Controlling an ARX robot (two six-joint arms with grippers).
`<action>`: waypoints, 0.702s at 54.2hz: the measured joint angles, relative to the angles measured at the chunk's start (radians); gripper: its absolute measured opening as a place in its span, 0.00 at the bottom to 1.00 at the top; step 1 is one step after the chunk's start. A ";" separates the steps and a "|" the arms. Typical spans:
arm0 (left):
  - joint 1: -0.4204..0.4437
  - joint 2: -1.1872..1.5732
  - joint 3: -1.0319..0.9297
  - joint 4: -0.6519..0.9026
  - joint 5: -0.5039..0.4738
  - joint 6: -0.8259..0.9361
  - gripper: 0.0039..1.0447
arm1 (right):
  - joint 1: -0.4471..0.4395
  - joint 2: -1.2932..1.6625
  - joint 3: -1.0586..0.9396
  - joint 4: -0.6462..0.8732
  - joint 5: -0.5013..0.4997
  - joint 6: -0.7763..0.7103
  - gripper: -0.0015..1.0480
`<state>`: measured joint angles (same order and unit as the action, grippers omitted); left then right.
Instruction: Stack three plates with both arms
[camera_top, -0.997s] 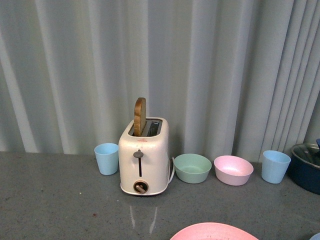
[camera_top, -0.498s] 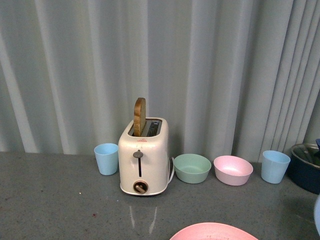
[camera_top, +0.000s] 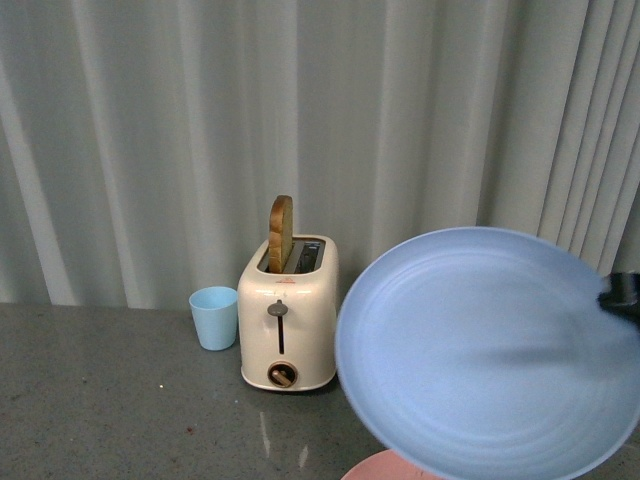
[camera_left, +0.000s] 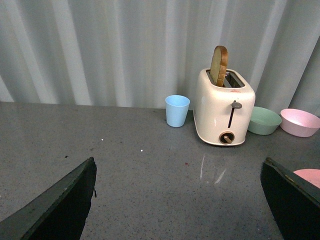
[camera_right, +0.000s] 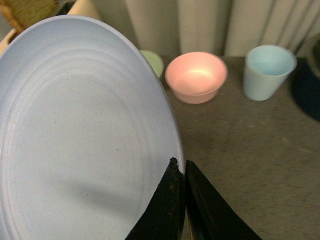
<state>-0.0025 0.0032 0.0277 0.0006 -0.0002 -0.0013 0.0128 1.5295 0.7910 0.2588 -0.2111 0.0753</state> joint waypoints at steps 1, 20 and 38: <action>0.000 0.000 0.000 0.000 0.000 0.000 0.94 | 0.008 0.004 -0.003 0.005 0.000 0.006 0.03; 0.000 0.000 0.000 0.000 0.000 0.000 0.94 | 0.098 0.150 -0.159 0.188 -0.019 0.215 0.03; 0.000 0.000 0.000 0.000 0.000 0.000 0.94 | 0.052 0.262 -0.240 0.301 -0.062 0.294 0.03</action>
<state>-0.0025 0.0032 0.0277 0.0006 -0.0002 -0.0013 0.0650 1.7920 0.5510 0.5594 -0.2733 0.3691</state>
